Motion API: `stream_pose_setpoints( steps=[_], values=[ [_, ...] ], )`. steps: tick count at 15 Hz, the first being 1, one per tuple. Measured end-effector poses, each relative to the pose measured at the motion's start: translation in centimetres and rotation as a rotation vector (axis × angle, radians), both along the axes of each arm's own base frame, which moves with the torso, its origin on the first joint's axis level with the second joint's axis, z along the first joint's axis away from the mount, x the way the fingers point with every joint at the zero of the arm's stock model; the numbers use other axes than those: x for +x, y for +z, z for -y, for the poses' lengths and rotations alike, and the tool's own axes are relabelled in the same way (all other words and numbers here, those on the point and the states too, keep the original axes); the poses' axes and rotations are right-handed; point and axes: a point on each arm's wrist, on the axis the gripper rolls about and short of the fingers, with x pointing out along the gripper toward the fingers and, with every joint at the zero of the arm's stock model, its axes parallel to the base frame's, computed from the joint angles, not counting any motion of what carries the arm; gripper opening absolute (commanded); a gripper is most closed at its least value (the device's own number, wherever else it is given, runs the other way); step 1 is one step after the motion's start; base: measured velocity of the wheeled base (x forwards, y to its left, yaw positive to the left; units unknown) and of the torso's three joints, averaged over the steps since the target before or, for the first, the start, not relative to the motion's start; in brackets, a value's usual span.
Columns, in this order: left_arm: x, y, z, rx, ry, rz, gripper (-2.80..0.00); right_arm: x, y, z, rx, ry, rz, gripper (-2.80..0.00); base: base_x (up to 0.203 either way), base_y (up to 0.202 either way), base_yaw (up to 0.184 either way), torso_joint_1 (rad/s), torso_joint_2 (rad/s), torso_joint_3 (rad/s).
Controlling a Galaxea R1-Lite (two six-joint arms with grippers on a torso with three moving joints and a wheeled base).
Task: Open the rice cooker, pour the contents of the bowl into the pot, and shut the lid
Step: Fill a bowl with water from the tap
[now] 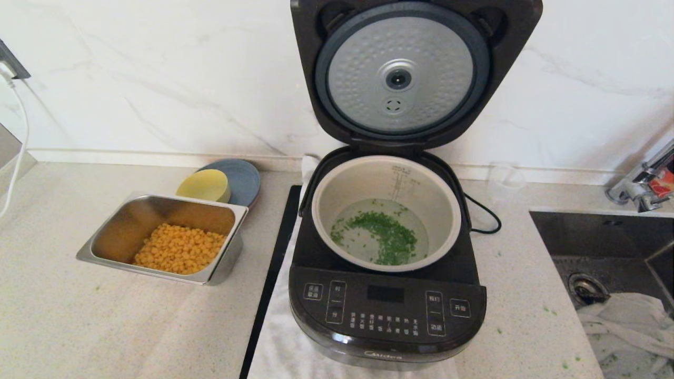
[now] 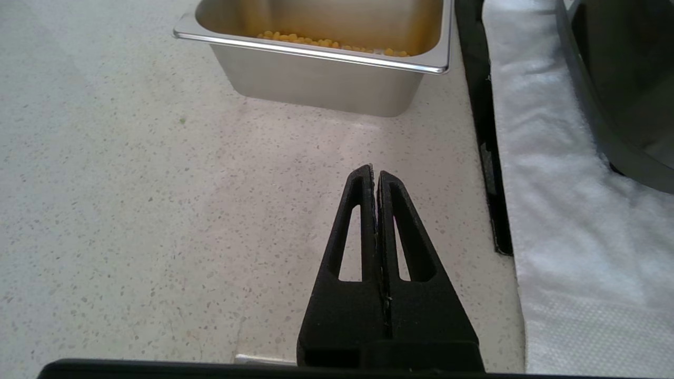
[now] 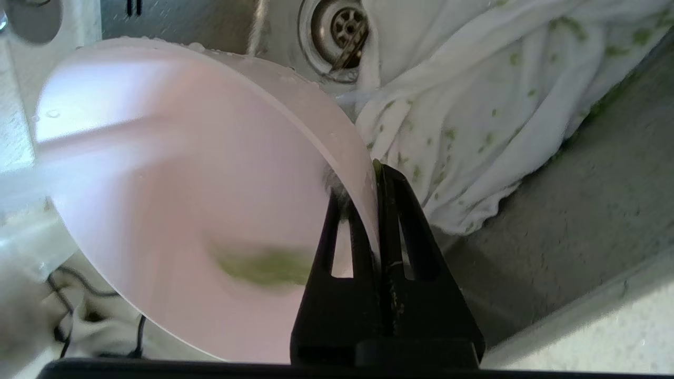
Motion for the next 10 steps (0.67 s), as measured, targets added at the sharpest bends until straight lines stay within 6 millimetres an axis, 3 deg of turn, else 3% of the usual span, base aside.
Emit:
stream_pose_setpoints(
  steps=[10],
  values=[
    [0.00, 0.00, 0.00, 0.000, 0.000, 0.000, -2.80, 1.12, -0.30, 0.72, -0.001, -0.018, -0.011, -2.80, 0.000, 0.000, 0.000, 0.000, 0.00, 0.000]
  ],
)
